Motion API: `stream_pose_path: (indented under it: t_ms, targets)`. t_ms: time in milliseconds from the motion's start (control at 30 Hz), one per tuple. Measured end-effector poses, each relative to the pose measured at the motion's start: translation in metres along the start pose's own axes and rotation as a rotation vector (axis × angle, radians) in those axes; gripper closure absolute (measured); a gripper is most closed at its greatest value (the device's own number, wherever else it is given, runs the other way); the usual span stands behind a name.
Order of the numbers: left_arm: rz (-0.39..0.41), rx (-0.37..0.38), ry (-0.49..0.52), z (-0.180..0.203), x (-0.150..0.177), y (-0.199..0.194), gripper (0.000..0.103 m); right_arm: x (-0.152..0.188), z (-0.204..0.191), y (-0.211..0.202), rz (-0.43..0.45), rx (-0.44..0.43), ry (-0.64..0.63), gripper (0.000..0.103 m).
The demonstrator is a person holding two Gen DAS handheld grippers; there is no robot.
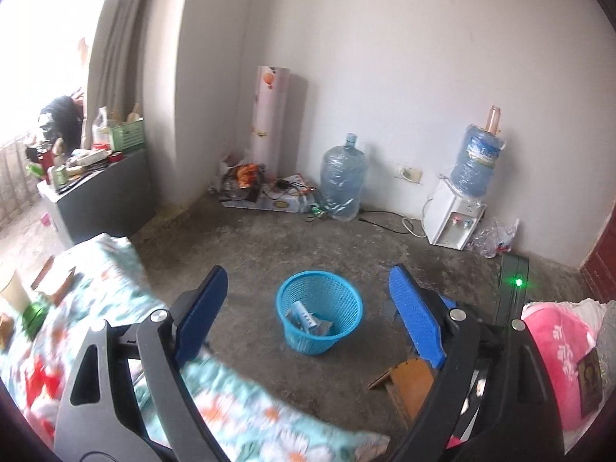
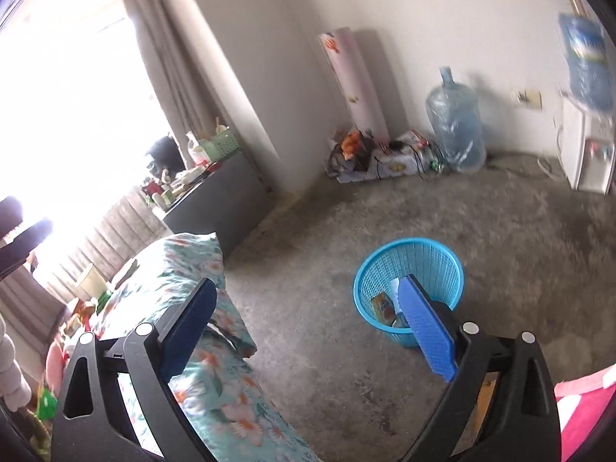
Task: Collect trash
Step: 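Move both open tools back over the bed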
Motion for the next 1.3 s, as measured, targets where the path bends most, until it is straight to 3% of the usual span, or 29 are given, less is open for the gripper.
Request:
stream_pose_path:
  t_ms: [333, 533, 733, 1133, 1300]
  targets:
    - [0.054, -0.162, -0.076, -0.047, 0.054, -0.100, 0.020, -0.005, -0.084, -0.036, 0.031, -0.021, -0.199, 0.010]
    - [0.084, -0.251, -0.133, -0.076, 0.065, -0.136, 0.020, -0.001, -0.120, -0.048, 0.018, -0.115, -0.247, 0.010]
    - [0.110, -0.334, -0.154, -0.097, 0.073, -0.162, 0.020, 0.014, -0.161, -0.051, -0.055, -0.228, -0.275, 0.010]
    - [0.182, -0.497, -0.240, -0.139, 0.099, -0.225, 0.020, 0.024, -0.169, -0.048, -0.136, -0.372, -0.223, 0.010]
    - [0.233, -0.506, -0.279, -0.152, 0.114, -0.247, 0.020, 0.025, -0.179, -0.036, -0.180, -0.437, -0.199, 0.010]
Point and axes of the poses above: each gripper's, at about its wrist camera, not at the fingertips, and y roughly the way its jaws point, z to its right, x to its underside, the point moved 3 cm from there along y, roughly the way its jaws point, and after that the axes turned 12 degrees about -y, right-handed, at the moved point
